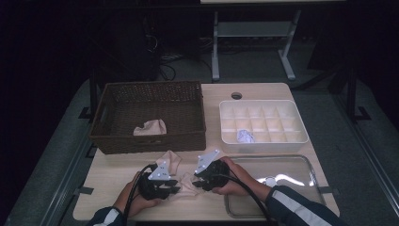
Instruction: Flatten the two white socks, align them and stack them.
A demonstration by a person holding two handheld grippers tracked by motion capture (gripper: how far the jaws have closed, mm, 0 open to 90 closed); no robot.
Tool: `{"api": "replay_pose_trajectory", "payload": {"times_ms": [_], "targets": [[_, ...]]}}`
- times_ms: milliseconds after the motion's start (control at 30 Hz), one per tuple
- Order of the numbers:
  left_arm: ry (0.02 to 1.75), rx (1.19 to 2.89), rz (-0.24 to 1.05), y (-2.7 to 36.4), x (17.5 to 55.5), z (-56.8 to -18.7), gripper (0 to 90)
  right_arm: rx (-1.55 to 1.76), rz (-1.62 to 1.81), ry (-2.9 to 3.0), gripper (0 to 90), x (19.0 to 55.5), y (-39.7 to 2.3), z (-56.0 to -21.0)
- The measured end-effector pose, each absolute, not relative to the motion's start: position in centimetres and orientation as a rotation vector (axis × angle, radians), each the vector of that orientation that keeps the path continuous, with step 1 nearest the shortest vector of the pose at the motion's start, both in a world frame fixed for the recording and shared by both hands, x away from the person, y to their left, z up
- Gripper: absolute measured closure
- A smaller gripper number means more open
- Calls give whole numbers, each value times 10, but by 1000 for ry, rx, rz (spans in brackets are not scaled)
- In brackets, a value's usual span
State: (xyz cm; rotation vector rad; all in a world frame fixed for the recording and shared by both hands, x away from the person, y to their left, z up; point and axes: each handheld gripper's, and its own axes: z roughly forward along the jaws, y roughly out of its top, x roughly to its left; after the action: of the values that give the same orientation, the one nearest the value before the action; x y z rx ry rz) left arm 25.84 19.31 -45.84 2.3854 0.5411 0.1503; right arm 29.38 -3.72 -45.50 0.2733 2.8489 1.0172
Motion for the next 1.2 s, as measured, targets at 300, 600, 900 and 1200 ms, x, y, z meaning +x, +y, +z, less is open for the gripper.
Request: {"api": "replay_pose_trajectory", "payload": {"times_ms": [300, 600, 900, 1200], "targets": [[529, 2392, 150, 194, 260, -458, 715, 281, 1036, 2766, 865, 296, -45, -447], [544, 2386, 155, 193, 259, -458, 713, 610, 904, 2645, 841, 324, -63, -448], [474, 2330, 167, 198, 249, -438, 626, 627, 881, 2599, 712, 324, -65, -447], [338, 2433, 84, 176, 231, -444, 683, 471, 1010, 2682, 830, 304, -58, -437]]}}
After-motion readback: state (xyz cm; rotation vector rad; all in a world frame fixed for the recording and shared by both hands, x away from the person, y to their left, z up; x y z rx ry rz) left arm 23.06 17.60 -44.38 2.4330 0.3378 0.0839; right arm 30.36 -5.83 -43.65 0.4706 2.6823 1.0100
